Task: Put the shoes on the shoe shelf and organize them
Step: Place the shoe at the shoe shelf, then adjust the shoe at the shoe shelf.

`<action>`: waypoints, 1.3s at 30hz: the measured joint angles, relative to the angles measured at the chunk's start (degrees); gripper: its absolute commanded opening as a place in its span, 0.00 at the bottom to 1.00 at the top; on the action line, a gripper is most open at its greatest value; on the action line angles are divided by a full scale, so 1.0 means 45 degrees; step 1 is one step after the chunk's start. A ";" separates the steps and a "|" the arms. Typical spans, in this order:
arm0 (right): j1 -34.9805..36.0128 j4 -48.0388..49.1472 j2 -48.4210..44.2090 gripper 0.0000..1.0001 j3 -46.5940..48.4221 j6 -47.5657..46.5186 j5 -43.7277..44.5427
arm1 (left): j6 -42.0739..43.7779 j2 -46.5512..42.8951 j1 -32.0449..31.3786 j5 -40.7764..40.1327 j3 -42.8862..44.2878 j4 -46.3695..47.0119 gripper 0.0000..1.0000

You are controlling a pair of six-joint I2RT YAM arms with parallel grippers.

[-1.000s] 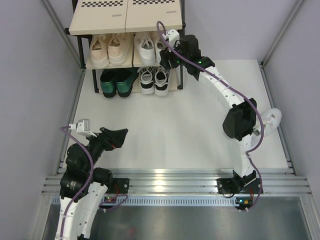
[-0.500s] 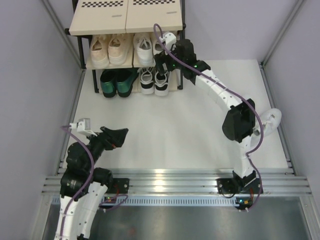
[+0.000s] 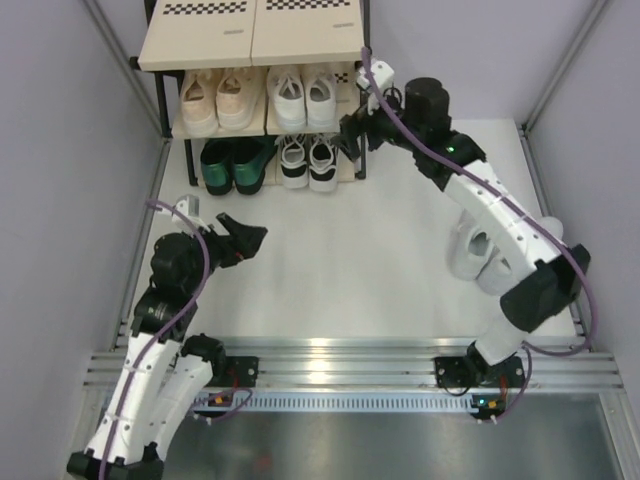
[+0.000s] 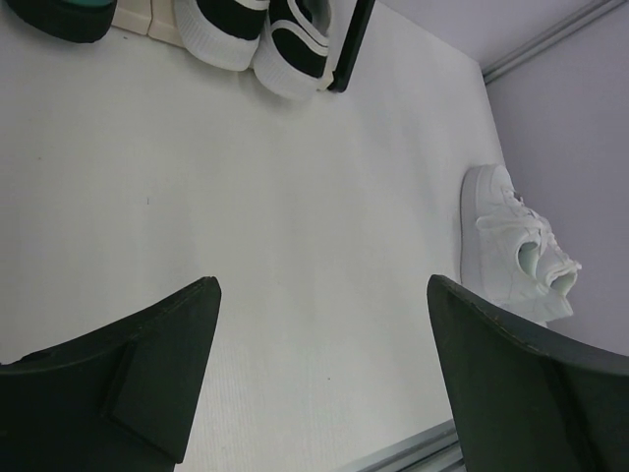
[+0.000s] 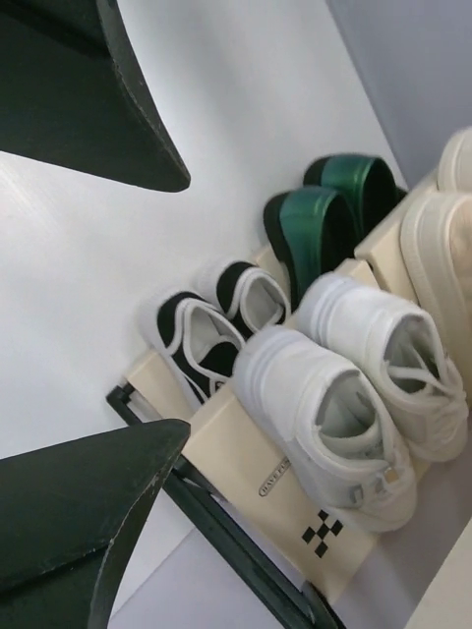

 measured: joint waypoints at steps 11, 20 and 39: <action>-0.2817 -0.0792 -0.5081 0.97 -0.7393 -0.1117 -0.5634 | 0.0209 0.5523 -0.0233 -0.1010 0.2905 0.2832 0.84; -0.3934 -0.1243 -0.6722 0.97 -1.0030 -0.1467 -0.7169 | 0.2278 1.0219 -0.1394 -0.1914 0.6640 0.4843 0.85; -0.4765 -0.1030 -0.7159 0.95 -1.0448 -0.1559 -0.8568 | 0.3492 1.4489 -0.1535 -0.3288 0.9758 0.6387 0.85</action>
